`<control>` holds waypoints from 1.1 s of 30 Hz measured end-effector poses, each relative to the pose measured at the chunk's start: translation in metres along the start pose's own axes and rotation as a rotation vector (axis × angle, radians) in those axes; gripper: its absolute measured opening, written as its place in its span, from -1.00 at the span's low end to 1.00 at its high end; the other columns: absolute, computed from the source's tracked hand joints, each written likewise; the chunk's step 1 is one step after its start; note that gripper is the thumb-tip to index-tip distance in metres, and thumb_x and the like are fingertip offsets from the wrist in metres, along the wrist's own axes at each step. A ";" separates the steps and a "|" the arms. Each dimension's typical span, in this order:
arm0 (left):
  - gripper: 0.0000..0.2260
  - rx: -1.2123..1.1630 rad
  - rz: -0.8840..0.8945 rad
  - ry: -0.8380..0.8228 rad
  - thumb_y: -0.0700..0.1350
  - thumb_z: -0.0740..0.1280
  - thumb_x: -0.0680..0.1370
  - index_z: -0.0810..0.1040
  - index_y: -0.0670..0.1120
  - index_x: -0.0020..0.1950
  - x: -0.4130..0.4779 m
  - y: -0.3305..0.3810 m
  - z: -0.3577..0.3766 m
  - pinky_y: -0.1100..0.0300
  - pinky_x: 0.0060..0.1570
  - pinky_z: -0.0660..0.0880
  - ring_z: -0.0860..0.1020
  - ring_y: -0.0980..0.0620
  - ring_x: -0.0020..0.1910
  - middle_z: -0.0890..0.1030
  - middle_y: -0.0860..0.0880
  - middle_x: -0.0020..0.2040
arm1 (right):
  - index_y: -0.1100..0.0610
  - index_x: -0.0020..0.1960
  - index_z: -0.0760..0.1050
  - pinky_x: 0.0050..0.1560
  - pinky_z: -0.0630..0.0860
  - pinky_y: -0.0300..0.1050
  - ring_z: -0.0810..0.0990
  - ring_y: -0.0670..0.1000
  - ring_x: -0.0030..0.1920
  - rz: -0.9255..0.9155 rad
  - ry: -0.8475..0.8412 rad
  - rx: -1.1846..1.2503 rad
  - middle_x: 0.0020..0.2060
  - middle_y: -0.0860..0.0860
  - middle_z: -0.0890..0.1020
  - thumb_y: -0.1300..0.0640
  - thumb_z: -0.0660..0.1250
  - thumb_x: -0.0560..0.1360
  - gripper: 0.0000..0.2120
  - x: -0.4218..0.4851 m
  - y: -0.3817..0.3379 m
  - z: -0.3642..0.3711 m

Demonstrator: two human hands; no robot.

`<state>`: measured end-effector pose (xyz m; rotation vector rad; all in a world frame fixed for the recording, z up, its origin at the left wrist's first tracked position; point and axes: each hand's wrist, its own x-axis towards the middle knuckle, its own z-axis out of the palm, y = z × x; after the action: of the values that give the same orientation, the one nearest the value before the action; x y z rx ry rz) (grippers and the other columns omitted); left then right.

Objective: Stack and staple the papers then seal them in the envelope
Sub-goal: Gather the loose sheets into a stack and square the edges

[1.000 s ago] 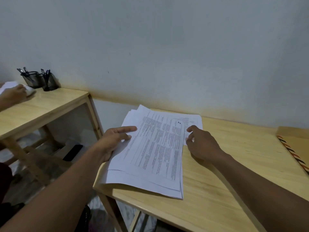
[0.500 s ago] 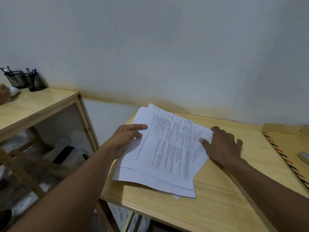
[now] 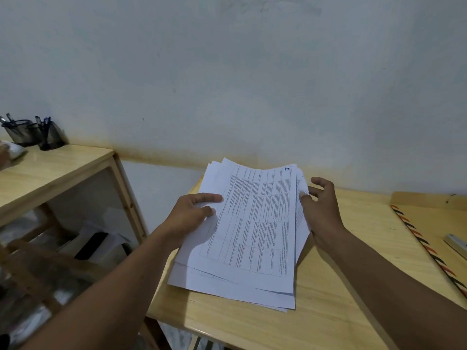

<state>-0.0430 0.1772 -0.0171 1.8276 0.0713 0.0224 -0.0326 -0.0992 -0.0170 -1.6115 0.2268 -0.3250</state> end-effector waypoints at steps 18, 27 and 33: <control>-0.71 0.010 0.097 -0.062 -0.30 0.30 0.60 0.70 0.03 0.14 -0.007 0.006 0.027 0.18 0.32 0.45 0.57 0.15 0.27 0.65 0.14 0.23 | 0.08 0.11 0.49 0.09 0.63 0.21 0.68 0.18 0.04 0.155 -0.188 0.178 0.18 0.12 0.61 0.31 0.48 0.46 -0.70 -0.014 -0.005 -0.012; -0.68 -0.096 0.085 -0.133 -0.28 0.34 0.59 0.65 0.08 0.21 -0.001 0.024 0.048 0.29 0.15 0.40 0.47 0.17 0.33 0.57 0.19 0.30 | 0.14 0.11 0.55 -0.16 0.68 0.12 0.72 0.20 -0.08 0.040 -0.289 0.141 0.08 0.15 0.67 0.32 0.40 0.51 -0.79 -0.011 -0.055 -0.039; -0.64 -0.299 -0.029 -0.162 -0.25 0.39 0.58 0.57 0.06 0.32 0.002 0.043 0.074 0.18 0.21 0.40 0.47 0.24 0.18 0.48 0.13 0.33 | 0.07 0.06 0.57 -0.16 0.68 0.07 0.72 0.14 -0.13 -0.063 -0.328 0.102 0.07 0.14 0.67 0.32 0.39 0.51 -0.79 -0.002 -0.091 -0.061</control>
<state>-0.0355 0.0955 0.0057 1.5232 -0.0192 -0.1297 -0.0600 -0.1494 0.0761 -1.5470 -0.0898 -0.1146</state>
